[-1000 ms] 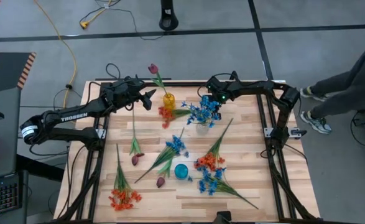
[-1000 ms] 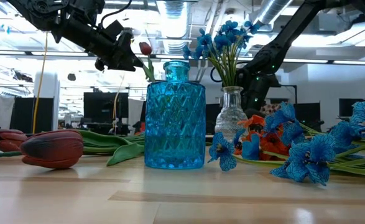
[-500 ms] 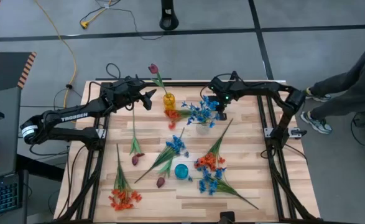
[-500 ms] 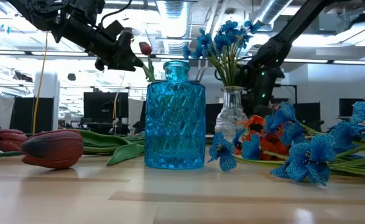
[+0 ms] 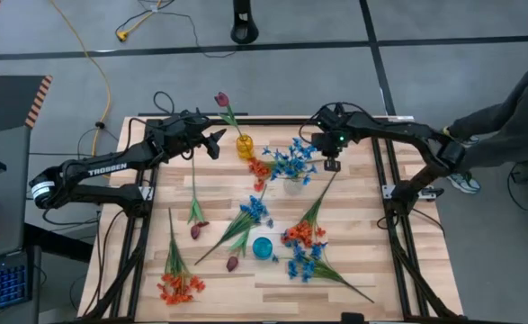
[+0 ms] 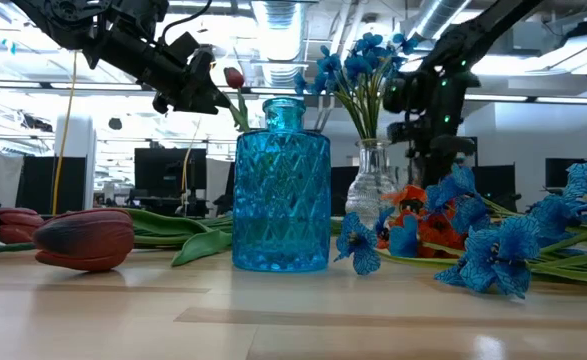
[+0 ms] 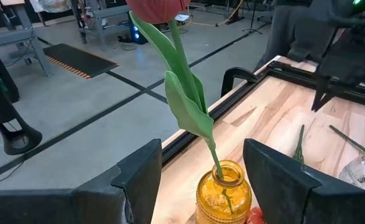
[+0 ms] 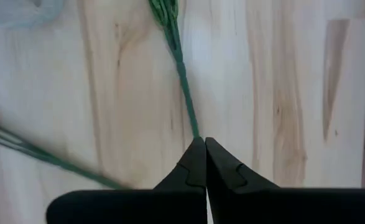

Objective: Sort flowers into vase by color
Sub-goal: Put the top orange flowers into the blue vase

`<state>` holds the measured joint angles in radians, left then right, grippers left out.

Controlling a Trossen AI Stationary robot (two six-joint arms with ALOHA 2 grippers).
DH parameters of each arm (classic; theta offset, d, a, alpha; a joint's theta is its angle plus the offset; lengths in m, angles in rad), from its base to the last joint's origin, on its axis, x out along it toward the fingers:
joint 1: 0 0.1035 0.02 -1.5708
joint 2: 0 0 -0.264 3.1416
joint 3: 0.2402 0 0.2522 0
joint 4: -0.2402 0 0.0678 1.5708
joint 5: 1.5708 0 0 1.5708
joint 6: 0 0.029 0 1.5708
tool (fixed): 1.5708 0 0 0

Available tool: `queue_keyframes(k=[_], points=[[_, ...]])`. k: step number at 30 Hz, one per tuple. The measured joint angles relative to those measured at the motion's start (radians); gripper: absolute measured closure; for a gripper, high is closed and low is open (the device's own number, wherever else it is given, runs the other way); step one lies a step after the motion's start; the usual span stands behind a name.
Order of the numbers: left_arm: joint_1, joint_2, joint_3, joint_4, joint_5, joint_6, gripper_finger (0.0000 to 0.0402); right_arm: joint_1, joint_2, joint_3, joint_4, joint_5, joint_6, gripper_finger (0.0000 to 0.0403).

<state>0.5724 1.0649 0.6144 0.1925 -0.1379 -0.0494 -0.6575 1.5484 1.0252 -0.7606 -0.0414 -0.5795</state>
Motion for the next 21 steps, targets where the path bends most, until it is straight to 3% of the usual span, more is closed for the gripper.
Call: queue_keyframes(k=[9,21], points=[[0.000,0.000,0.000,0.000,0.000,0.000,0.0187,0.000,-0.055,0.000,0.018,-0.003,0.049,0.0369],[0.000,0.000,0.000,0.000,0.000,0.000,0.0187,0.008,0.076,0.002,0.148,-0.009,0.051,0.0322]])
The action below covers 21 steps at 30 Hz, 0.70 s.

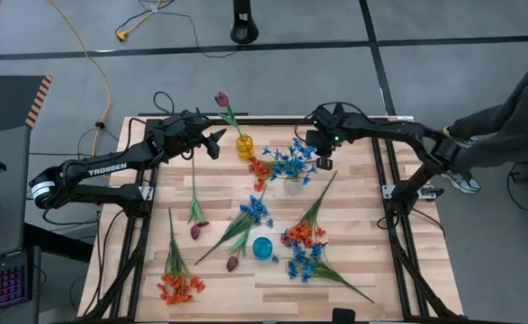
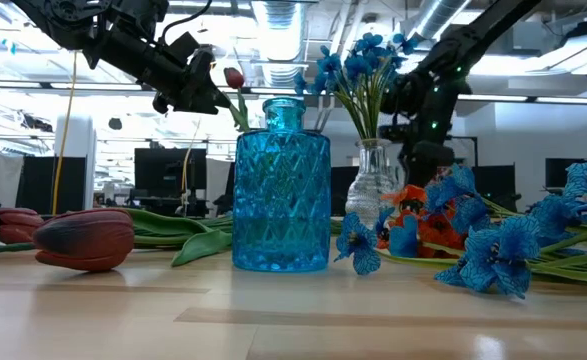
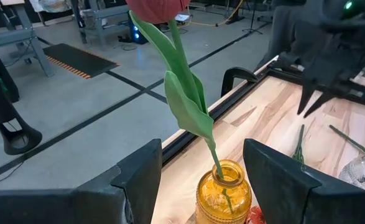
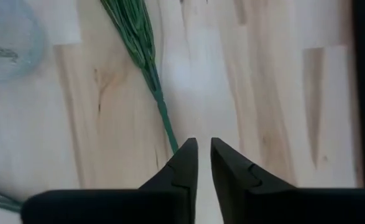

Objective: Sort flowers into vase by color
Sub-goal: Put the top orange flowers into the blue vase

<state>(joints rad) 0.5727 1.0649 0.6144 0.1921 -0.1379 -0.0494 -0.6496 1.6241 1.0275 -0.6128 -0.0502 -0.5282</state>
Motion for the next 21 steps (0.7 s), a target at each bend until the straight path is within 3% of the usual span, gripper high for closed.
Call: queue_keyframes(k=[11,21], points=[[0.000,0.000,0.000,0.000,0.000,0.000,0.0187,0.075,0.091,0.002,0.060,-0.002,-0.108,0.0219],[0.000,0.000,0.000,-0.001,0.000,0.000,0.0187,0.088,0.180,0.003,0.127,-0.005,-0.109,0.0211]])
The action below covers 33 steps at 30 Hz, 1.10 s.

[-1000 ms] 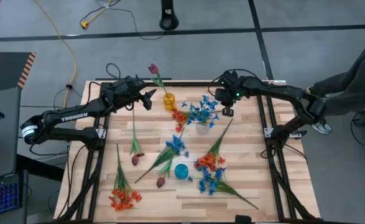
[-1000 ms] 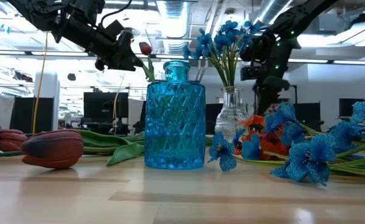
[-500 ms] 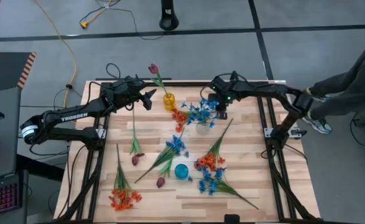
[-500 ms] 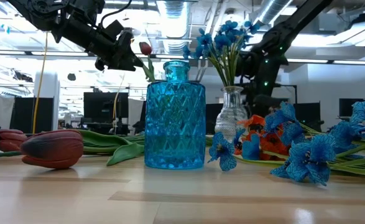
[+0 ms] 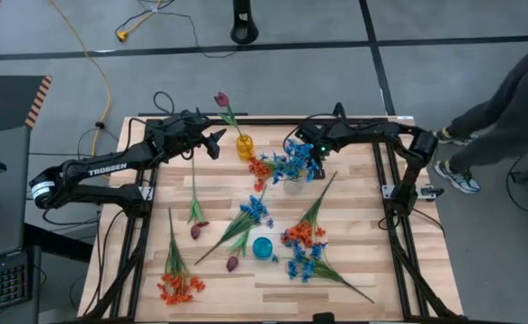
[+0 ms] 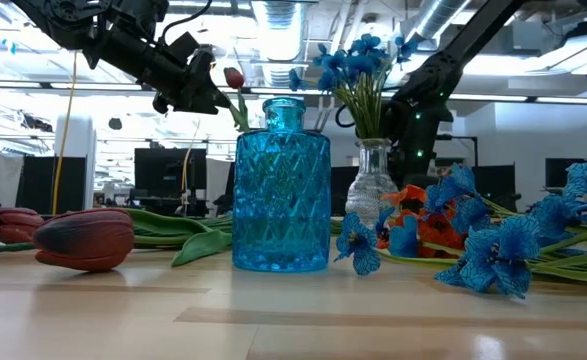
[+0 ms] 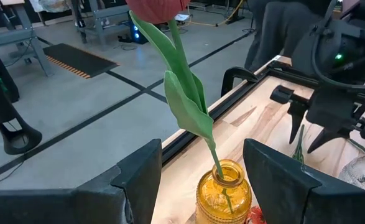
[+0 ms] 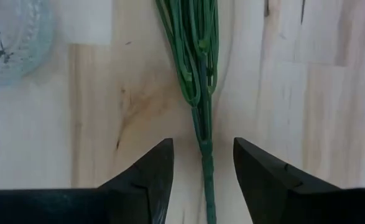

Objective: Sort flowers into vase by color
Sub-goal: Put the top orange flowers into the blue vase

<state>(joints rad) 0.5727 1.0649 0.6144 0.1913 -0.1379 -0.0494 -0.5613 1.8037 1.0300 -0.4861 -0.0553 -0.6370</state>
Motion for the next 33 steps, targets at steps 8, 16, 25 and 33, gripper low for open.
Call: queue_keyframes(k=[8,16,25,33], points=[[0.000,0.000,0.000,0.000,0.000,0.000,0.0187,-0.016,-0.002,0.001,-0.025,-0.004,0.001,0.0262],[0.000,0.000,0.000,0.000,0.000,0.000,0.0187,-0.036,-0.002,0.002,-0.103,-0.011,0.001,0.0348],[0.000,0.000,0.000,0.000,0.000,0.000,0.0187,-0.034,-0.003,0.002,-0.138,-0.001,0.001,0.0365],[0.000,0.000,0.000,0.000,0.000,0.000,0.0187,-0.034,-0.007,0.013,-0.190,0.011,0.001,0.0366]])
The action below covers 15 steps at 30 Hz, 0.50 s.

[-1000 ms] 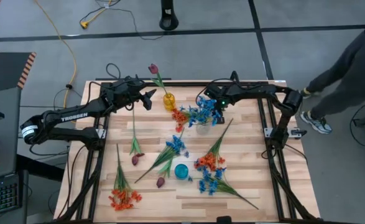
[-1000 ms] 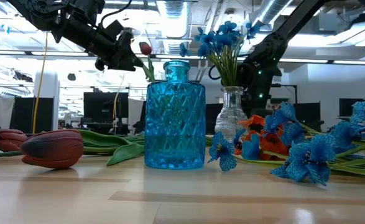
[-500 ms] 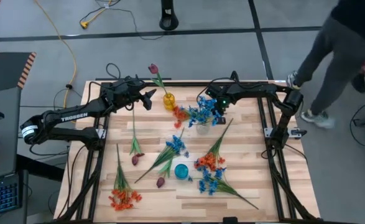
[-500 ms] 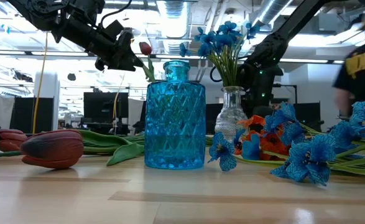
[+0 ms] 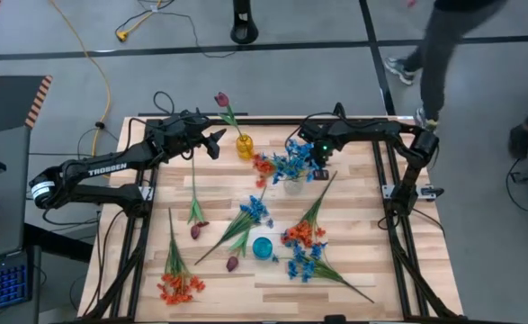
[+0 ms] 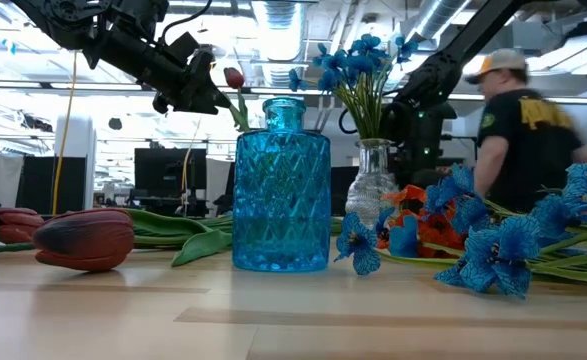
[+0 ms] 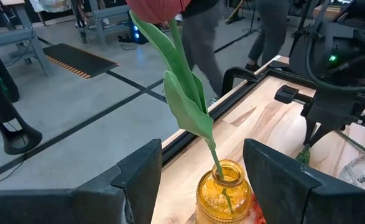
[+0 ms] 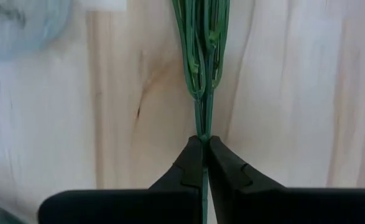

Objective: Sort flowers into vase by color
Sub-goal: Put the top orange flowers into the blue vase

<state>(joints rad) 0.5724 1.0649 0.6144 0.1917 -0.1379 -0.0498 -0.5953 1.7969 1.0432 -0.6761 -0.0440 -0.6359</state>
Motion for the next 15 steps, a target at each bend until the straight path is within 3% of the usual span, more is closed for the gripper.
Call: queue_keyframes(k=[4,10,15], points=[[0.000,0.000,0.000,0.000,0.000,-0.012,0.0187,-0.002,-0.002,0.042,-0.134,0.028,0.026,0.0366],[0.000,0.000,0.000,0.000,0.000,-0.015,0.0187,-0.018,-0.010,0.106,-0.289,0.166,0.085,0.0367],[0.000,0.000,0.000,0.000,0.001,-0.015,0.0187,-0.045,-0.010,0.132,-0.353,0.181,0.140,0.0367]])
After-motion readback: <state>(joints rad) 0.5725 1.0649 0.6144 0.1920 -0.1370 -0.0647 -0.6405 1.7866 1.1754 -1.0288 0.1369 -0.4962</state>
